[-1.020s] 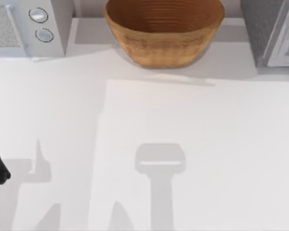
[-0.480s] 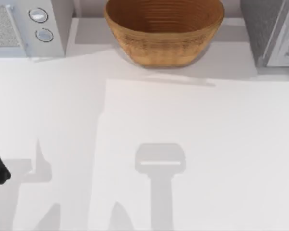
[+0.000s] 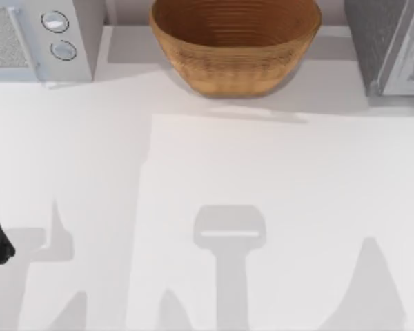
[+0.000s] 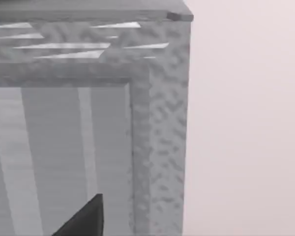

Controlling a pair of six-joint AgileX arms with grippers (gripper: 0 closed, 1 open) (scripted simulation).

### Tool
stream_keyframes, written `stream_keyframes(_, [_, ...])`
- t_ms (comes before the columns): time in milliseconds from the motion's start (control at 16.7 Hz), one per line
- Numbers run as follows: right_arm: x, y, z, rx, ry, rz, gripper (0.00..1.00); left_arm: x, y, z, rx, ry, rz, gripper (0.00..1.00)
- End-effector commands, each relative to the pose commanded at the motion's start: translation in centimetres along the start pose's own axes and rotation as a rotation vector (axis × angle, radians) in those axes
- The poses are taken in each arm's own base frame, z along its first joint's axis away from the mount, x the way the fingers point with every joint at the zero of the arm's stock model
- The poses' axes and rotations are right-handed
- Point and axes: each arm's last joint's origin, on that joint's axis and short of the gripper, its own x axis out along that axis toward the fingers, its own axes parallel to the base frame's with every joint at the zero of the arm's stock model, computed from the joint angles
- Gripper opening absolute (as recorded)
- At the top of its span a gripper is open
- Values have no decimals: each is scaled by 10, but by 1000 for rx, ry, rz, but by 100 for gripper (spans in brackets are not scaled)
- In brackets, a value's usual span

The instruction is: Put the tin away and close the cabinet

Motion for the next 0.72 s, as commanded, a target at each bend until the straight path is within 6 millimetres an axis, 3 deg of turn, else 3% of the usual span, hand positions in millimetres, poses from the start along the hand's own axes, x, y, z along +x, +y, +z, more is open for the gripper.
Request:
stream_keyframes(180, [-10,17,54,0,0,0,100,0,0,0,0,0,0,100])
stream_keyframes(360, [-23,39,94,1,0,0,100,0,0,0,0,0,0,100])
stream_keyframes(540, [-32,56,118,0,0,0,100,0,0,0,0,0,0,100])
stream_keyframes(720, [-35,60,123,-1,-1,0,100,0,0,0,0,0,0,100])
